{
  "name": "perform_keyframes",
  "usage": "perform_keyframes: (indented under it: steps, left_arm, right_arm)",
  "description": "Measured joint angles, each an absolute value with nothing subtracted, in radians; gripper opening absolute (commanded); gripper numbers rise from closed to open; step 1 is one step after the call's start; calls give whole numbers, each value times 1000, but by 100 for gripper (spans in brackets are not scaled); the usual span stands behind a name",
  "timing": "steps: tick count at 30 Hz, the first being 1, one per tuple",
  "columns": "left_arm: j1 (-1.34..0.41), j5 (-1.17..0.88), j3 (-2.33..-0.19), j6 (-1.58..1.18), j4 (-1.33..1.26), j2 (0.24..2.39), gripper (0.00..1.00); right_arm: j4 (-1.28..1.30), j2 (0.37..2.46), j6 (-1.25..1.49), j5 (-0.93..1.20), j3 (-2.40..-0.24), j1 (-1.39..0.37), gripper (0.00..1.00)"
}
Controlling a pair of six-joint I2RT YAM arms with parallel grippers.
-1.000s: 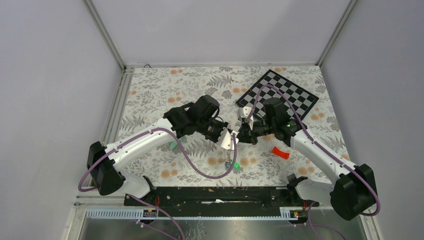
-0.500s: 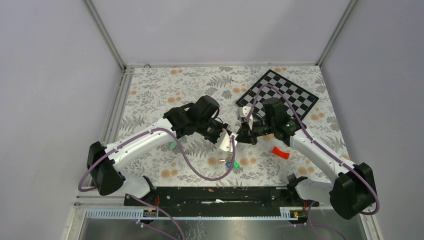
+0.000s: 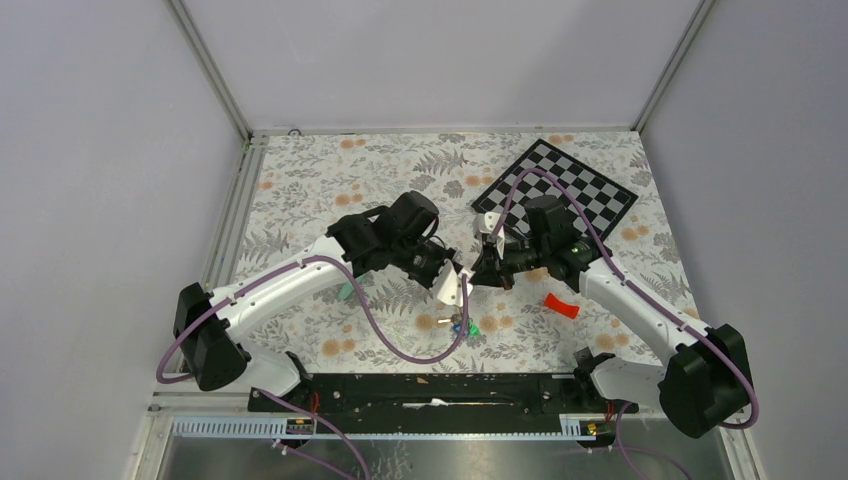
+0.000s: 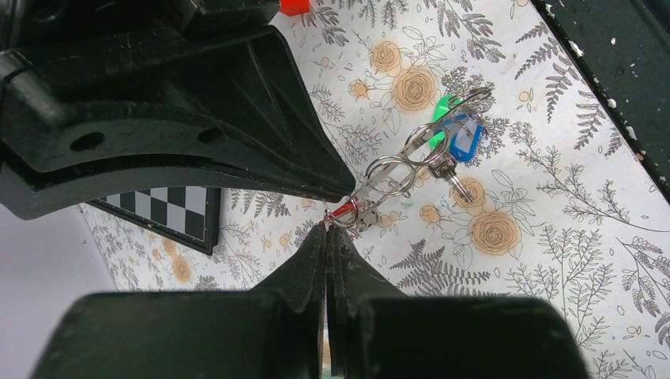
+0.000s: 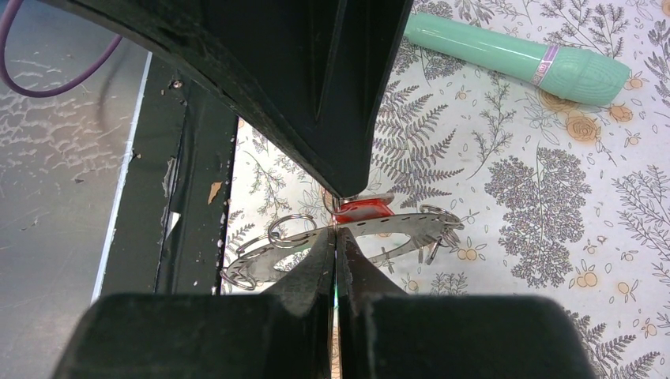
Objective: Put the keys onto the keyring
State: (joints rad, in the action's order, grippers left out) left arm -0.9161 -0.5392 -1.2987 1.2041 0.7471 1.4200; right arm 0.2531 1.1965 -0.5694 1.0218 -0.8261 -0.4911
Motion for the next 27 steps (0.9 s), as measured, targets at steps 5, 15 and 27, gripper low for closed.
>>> perform_keyframes:
  steps: [5, 15, 27]
  left_arm:
    - [-916, -539, -1296, 1215, 747, 1420, 0]
    - [-916, -538, -1266, 1240, 733, 1401, 0]
    - [-916, -537, -1253, 1258, 724, 1392, 0]
  right_arm:
    - [253, 1196, -566, 1013, -826, -492, 0]
    - [250, 1198, -547, 1011, -826, -492, 0]
    - [241, 1200, -530, 1012, -826, -490, 0]
